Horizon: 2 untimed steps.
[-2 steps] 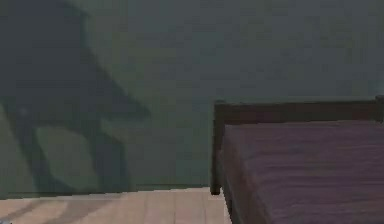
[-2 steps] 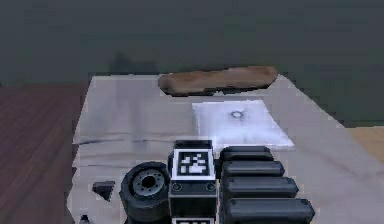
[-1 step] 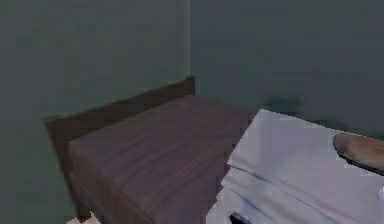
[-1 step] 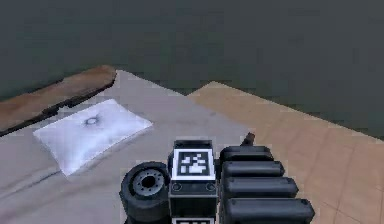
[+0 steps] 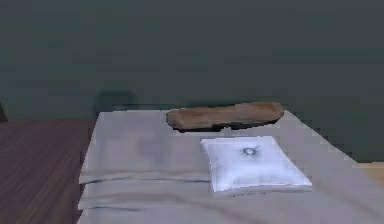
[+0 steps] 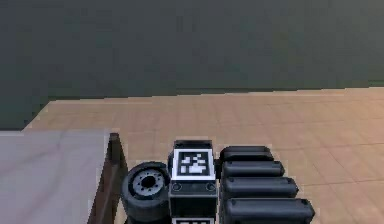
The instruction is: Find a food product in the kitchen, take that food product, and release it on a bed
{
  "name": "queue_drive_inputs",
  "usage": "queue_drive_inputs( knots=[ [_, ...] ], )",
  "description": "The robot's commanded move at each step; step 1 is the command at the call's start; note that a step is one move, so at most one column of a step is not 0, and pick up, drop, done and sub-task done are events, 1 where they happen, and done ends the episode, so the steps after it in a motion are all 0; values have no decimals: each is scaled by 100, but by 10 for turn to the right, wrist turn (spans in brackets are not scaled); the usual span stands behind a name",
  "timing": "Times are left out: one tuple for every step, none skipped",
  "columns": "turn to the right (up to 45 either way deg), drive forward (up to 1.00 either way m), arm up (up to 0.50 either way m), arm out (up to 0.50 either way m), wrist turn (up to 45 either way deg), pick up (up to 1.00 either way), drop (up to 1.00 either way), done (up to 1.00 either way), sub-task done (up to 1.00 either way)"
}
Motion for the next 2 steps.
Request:
queue_drive_inputs(
  knots=[
    [150, 0, 0, 0, 0, 0, 0, 0, 0],
    [-450, 0, 0, 0, 0, 0, 0, 0, 0]
  ],
)
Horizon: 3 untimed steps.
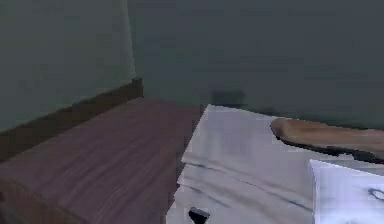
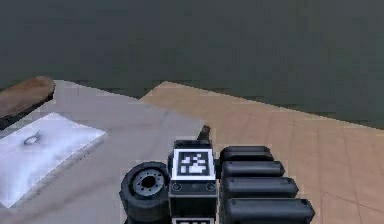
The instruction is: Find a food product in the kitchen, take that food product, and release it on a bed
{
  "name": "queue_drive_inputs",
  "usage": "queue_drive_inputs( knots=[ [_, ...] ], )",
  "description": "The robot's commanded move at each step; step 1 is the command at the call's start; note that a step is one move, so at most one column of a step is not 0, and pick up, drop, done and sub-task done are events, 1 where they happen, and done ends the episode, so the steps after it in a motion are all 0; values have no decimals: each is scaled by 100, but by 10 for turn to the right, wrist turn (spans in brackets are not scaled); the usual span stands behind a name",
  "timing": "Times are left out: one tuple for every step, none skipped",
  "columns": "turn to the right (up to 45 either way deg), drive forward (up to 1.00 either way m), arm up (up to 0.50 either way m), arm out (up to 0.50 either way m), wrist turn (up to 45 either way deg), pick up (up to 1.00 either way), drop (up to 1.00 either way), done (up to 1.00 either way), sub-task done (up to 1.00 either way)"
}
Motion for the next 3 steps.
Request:
queue_drive_inputs(
  knots=[
    [-450, 0, 0, 0, 0, 0, 0, 0, 0],
    [-360, 0, 0, 0, 0, 0, 0, 0, 0],
    [-30, 0, 0, 0, 0, 0, 0, 0, 0]
  ],
)
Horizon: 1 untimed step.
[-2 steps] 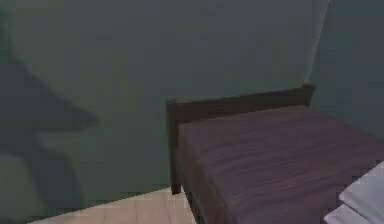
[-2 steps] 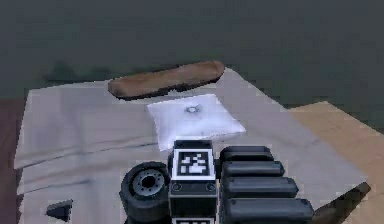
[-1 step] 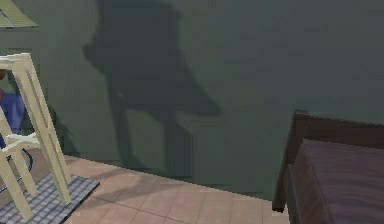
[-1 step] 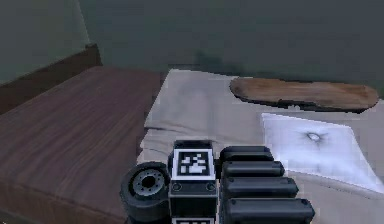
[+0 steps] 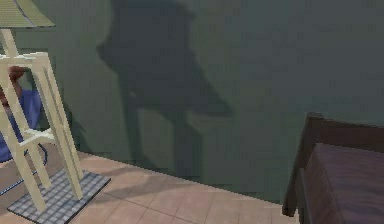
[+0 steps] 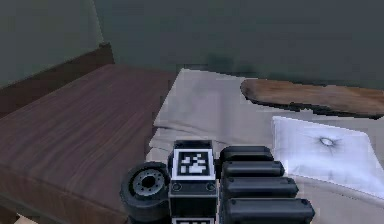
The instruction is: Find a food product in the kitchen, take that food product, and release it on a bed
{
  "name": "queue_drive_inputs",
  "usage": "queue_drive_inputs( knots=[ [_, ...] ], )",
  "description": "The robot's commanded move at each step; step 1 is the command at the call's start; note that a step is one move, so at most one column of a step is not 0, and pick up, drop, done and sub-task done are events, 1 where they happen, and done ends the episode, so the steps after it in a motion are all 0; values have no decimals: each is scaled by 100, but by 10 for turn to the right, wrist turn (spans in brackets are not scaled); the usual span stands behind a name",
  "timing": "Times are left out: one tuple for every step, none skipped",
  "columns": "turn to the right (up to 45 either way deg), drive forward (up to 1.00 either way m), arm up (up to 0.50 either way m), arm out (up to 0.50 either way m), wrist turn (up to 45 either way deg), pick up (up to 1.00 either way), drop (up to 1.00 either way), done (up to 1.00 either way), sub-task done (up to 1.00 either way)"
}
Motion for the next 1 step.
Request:
queue_drive_inputs(
  knots=[
    [0, 0, 0, 48, 0, 0, 0, 0, 0]
  ],
)
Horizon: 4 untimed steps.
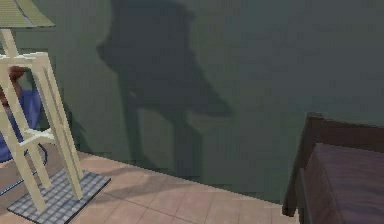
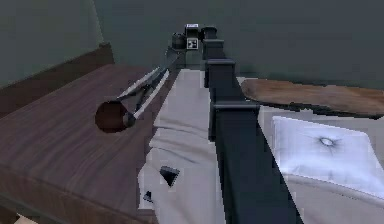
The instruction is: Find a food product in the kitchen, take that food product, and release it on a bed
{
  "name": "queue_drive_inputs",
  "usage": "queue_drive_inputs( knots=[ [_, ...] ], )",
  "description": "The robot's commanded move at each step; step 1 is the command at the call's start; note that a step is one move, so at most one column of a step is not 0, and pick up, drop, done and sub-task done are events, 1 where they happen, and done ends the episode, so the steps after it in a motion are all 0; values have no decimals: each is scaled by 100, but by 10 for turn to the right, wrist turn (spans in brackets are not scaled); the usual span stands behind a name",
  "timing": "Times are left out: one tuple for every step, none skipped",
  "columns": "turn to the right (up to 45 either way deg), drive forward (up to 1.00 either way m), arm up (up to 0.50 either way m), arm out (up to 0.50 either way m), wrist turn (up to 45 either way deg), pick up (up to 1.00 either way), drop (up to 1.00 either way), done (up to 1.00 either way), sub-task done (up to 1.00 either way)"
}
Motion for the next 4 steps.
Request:
queue_drive_inputs(
  knots=[
    [0, 0, 0, 0, 450, 0, 0, 0, 0],
    [0, 0, 0, 0, 450, 0, 0, 0, 0],
    [0, 0, 0, 0, 450, 0, 0, 0, 0],
    [0, 0, 0, 0, 60, 0, 0, 0, 0]
  ],
)
